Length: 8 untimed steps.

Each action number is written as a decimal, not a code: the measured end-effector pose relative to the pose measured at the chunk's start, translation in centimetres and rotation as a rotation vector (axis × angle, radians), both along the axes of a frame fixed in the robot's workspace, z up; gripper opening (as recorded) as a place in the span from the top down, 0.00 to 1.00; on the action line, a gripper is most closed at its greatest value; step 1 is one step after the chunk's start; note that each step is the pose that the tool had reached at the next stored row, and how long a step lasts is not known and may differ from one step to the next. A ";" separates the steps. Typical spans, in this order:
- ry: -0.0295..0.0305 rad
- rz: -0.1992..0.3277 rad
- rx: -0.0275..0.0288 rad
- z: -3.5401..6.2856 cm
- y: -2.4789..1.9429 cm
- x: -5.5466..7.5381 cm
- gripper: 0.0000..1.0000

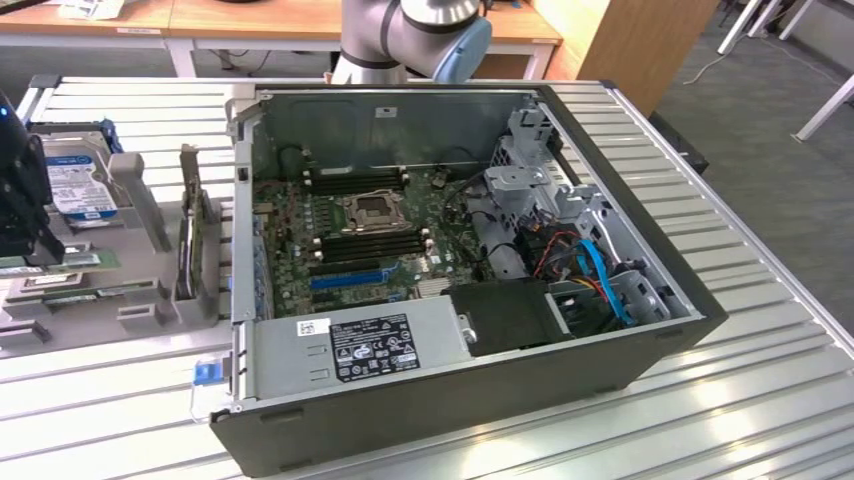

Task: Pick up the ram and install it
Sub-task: 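Pick up the ram and move it above insertion slot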

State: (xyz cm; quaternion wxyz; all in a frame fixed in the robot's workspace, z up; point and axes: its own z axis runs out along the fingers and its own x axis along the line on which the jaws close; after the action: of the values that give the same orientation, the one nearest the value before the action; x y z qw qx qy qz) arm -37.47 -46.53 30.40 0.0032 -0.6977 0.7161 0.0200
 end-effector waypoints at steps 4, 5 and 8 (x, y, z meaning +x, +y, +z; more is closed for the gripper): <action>0.0000 0.000 0.0000 1.00 0.00 0.0 0.88; 0.0000 0.000 0.0000 1.26 0.00 0.0 0.88; 0.0000 0.000 0.0000 2.00 0.00 0.0 0.88</action>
State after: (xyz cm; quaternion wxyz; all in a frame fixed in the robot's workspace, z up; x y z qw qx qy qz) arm -37.47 -46.53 32.39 0.0032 -0.6977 0.7161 0.0200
